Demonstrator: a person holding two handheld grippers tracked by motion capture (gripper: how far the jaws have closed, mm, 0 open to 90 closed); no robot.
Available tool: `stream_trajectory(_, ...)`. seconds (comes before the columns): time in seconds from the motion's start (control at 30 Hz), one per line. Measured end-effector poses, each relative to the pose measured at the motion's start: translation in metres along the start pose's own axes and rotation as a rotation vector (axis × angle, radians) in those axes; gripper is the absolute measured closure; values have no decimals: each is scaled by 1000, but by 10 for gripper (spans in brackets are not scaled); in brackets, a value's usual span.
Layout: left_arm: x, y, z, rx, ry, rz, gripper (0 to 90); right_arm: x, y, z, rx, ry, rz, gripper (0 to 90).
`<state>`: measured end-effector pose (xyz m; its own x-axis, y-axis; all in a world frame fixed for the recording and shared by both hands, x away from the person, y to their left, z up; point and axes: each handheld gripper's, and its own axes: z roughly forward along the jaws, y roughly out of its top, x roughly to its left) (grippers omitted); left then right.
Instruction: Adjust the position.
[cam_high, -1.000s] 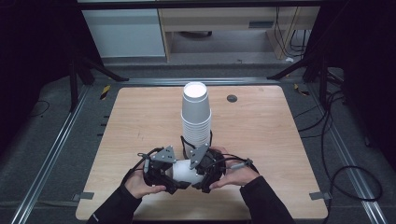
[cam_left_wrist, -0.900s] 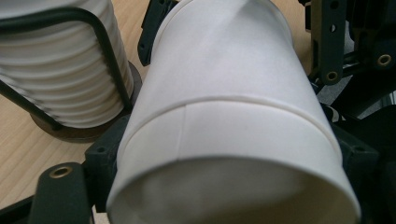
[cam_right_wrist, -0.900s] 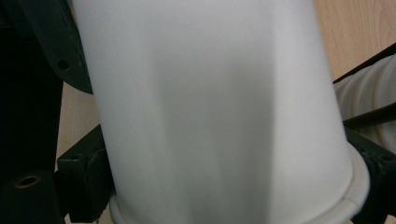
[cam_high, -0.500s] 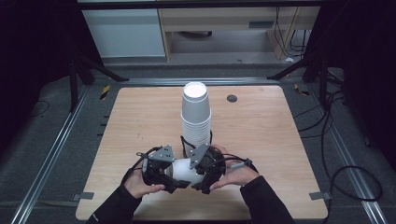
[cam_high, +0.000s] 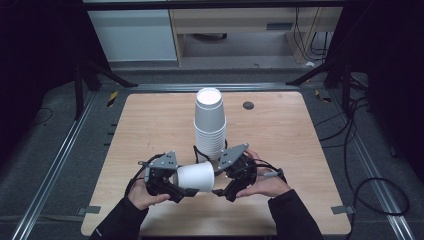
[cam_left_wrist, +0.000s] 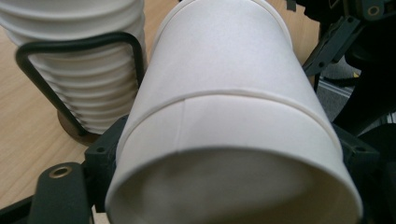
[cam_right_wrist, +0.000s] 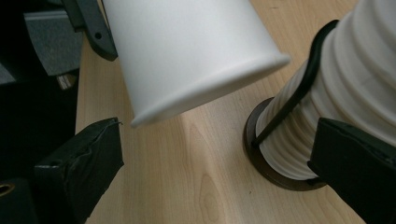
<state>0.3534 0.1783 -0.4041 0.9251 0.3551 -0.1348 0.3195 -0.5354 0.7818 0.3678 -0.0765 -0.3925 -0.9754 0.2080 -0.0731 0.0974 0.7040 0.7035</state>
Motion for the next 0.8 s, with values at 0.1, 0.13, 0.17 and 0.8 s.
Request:
stream_trajectory(0.1,1,-1,-2,-31,-5,5,187,-2,-5,-4,-22,-3,16,26)
stream_trajectory(0.13,1,-1,-3,-42,-12,8,187,-2,-7,-6,-32,2,27,26)
stream_trajectory(0.17,1,-1,-3,-55,-18,10,187,-2,-10,-7,-42,5,33,26)
stream_trajectory(0.8,-13,0,20,-107,-121,59,186,7,-29,11,-87,106,63,33)
